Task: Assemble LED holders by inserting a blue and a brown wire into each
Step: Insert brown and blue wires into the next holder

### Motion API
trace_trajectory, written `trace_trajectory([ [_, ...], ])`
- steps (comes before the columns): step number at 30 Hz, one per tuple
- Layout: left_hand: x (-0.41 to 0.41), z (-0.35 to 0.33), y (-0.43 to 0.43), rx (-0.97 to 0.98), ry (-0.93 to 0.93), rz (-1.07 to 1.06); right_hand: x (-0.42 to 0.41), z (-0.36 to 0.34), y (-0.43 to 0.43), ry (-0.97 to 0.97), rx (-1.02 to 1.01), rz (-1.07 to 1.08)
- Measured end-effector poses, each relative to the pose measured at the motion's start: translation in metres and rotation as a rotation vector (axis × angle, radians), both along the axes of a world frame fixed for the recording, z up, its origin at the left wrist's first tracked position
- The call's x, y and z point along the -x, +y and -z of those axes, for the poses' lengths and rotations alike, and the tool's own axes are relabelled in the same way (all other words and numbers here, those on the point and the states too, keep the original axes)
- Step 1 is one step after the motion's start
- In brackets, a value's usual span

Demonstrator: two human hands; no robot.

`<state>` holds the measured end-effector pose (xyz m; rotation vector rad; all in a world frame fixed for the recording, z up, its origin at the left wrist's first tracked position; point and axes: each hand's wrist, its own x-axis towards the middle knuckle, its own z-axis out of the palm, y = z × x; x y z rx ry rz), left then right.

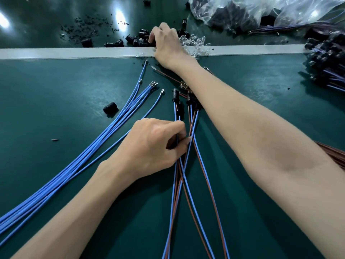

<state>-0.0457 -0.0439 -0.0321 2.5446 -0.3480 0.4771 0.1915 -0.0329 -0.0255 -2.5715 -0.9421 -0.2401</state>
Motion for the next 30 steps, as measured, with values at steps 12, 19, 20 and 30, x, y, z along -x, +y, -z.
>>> trace_trajectory([
  [12,0.003,0.001,-0.002,-0.048,-0.049,-0.071,0.038,-0.038,-0.048,0.157,-0.076,-0.183],
  [19,-0.005,-0.004,0.000,0.236,-0.005,-0.219,0.064,-0.047,-0.081,0.093,-0.179,-0.164],
  [20,-0.009,-0.006,0.001,0.279,-0.017,-0.272,0.069,-0.046,-0.085,0.083,-0.238,-0.138],
  [30,-0.018,-0.003,0.000,0.033,-0.143,-0.479,0.136,-0.019,-0.115,0.331,-0.572,-0.158],
])
